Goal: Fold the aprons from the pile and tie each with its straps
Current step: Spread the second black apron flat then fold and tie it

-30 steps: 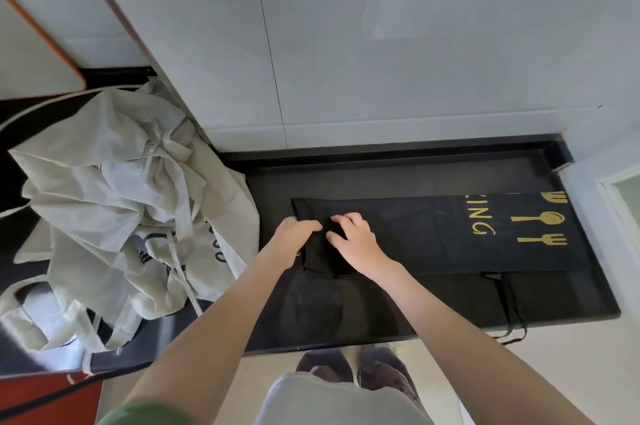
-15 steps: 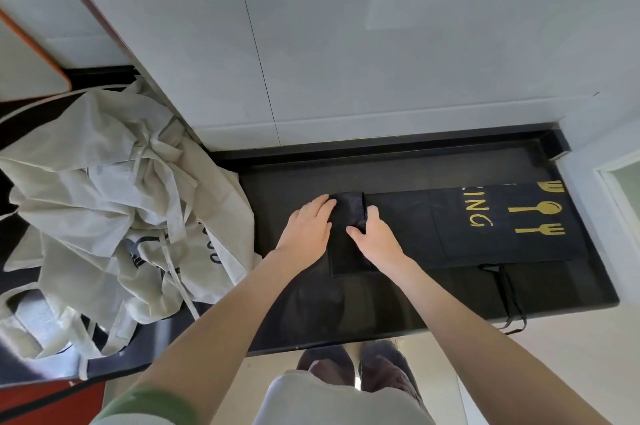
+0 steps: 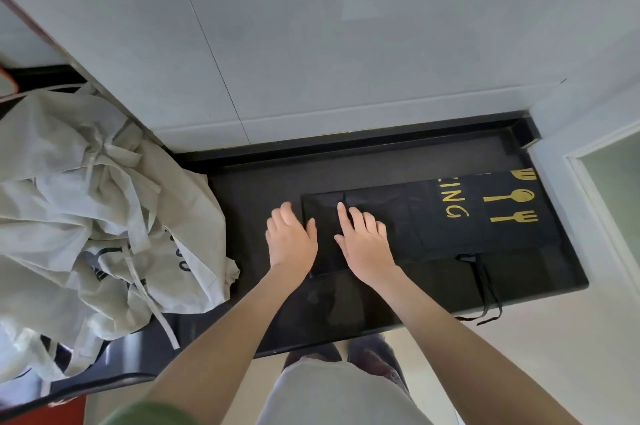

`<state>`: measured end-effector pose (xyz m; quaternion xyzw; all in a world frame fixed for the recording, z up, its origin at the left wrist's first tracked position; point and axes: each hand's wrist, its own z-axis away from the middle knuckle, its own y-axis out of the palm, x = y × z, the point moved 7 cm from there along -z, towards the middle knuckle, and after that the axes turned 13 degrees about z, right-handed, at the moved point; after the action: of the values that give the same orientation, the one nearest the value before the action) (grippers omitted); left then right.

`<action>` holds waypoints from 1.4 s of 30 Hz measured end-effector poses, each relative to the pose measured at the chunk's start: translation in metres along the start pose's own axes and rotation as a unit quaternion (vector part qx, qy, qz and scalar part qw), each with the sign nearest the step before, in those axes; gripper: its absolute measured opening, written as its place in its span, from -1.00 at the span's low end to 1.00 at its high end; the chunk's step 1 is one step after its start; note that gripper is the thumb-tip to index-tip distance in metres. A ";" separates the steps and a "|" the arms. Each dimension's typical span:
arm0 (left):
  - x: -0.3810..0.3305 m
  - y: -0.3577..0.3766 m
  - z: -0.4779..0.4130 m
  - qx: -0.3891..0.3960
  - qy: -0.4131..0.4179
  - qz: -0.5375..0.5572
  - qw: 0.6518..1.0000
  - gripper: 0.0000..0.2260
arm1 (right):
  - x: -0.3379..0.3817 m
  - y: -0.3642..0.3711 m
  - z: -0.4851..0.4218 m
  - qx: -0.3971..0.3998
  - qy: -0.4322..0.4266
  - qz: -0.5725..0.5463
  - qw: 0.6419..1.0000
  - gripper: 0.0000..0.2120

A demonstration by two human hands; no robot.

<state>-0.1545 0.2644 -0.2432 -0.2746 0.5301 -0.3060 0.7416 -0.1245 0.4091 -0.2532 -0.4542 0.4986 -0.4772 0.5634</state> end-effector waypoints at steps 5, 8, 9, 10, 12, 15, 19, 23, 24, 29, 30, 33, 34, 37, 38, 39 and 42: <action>0.000 0.013 0.005 0.107 -0.172 0.200 0.958 -0.82 | -0.001 -0.004 -0.004 0.042 0.005 -0.087 0.995 -0.42; -0.022 0.013 0.006 0.141 -0.117 0.208 0.961 -0.90 | -0.013 -0.006 -0.012 0.174 0.131 -0.336 0.916 -0.50; -0.030 0.012 0.006 0.142 -0.097 0.203 0.964 -0.90 | -0.015 -0.009 -0.013 0.193 0.181 -0.430 0.863 -0.54; -0.036 0.012 0.006 0.141 -0.078 0.195 0.967 -0.88 | -0.016 -0.010 -0.011 0.204 0.226 -0.504 0.808 -0.57; -0.051 0.016 0.006 0.154 -0.050 0.211 0.964 -0.83 | -0.016 -0.007 -0.003 0.242 0.281 -0.594 0.714 -0.58; -0.070 0.026 0.014 0.206 -0.045 0.291 0.933 -0.77 | -0.015 -0.001 0.008 0.262 0.308 -0.660 0.633 -0.43; -0.075 0.034 0.019 0.231 -0.024 0.296 0.926 -0.75 | -0.031 0.002 0.010 0.233 0.298 -0.675 0.633 -0.61; -0.067 0.038 0.015 0.175 0.044 0.194 0.964 -0.76 | -0.059 0.002 0.006 0.171 0.268 -0.511 0.798 -0.70; -0.066 0.038 0.014 0.160 0.073 0.156 0.972 -0.74 | -0.063 0.002 0.005 0.160 0.258 -0.465 0.831 -0.67; -0.070 0.065 0.023 0.176 0.250 -0.140 0.942 -0.53 | -0.067 0.003 -0.001 0.123 0.173 -0.297 0.931 -0.59; -0.068 0.073 0.024 0.184 0.263 -0.178 0.930 -0.49 | -0.067 0.004 0.000 0.121 0.159 -0.243 0.949 -0.55; -0.058 0.087 0.022 0.197 0.278 -0.232 0.911 -0.46 | -0.070 0.001 0.008 0.046 0.129 -0.089 0.987 -0.44; -0.054 0.088 0.021 0.191 0.273 -0.247 0.910 -0.46 | -0.069 -0.001 0.011 0.021 0.121 -0.070 0.990 -0.40; -0.050 0.096 0.019 0.194 0.283 -0.267 0.901 -0.45 | -0.074 0.003 0.019 -0.014 0.122 -0.068 0.990 -0.33; -0.051 0.096 0.021 0.183 0.296 -0.262 0.900 -0.45 | -0.075 0.001 0.017 -0.007 0.129 -0.093 0.987 -0.33; -0.054 0.093 0.021 0.170 0.301 -0.249 0.905 -0.44 | -0.077 0.000 0.016 -0.004 0.145 -0.122 0.982 -0.36; -0.059 0.080 0.020 0.142 0.230 -0.159 0.949 -0.45 | -0.081 0.003 0.009 0.026 0.164 -0.176 0.970 -0.51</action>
<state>-0.1374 0.3633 -0.2591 -0.1691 0.5869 -0.5473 0.5722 -0.1187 0.4898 -0.2446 -0.4354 0.4836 -0.6501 0.3923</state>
